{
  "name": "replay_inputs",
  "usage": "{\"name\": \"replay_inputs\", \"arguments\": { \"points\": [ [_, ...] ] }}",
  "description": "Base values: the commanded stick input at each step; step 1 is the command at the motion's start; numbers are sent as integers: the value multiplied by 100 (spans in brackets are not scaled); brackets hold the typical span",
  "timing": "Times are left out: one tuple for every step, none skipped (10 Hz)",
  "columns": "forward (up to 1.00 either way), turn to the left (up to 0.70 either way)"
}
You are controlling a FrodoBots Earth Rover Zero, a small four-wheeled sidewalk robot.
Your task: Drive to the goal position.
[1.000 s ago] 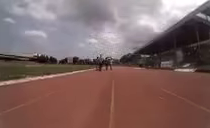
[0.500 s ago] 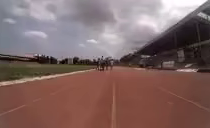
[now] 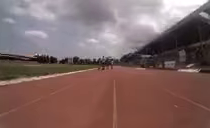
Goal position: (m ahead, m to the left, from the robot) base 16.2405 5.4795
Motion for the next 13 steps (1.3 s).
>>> {"name": "replay_inputs", "arguments": {
  "points": [
    [45, 0],
    [45, 0],
    [45, 0],
    [45, 0],
    [45, 0],
    [45, 0],
    [45, 0],
    [45, 0],
    [45, 0],
    [45, 0],
    [45, 0],
    [45, 0],
    [45, 0]
  ]
}}
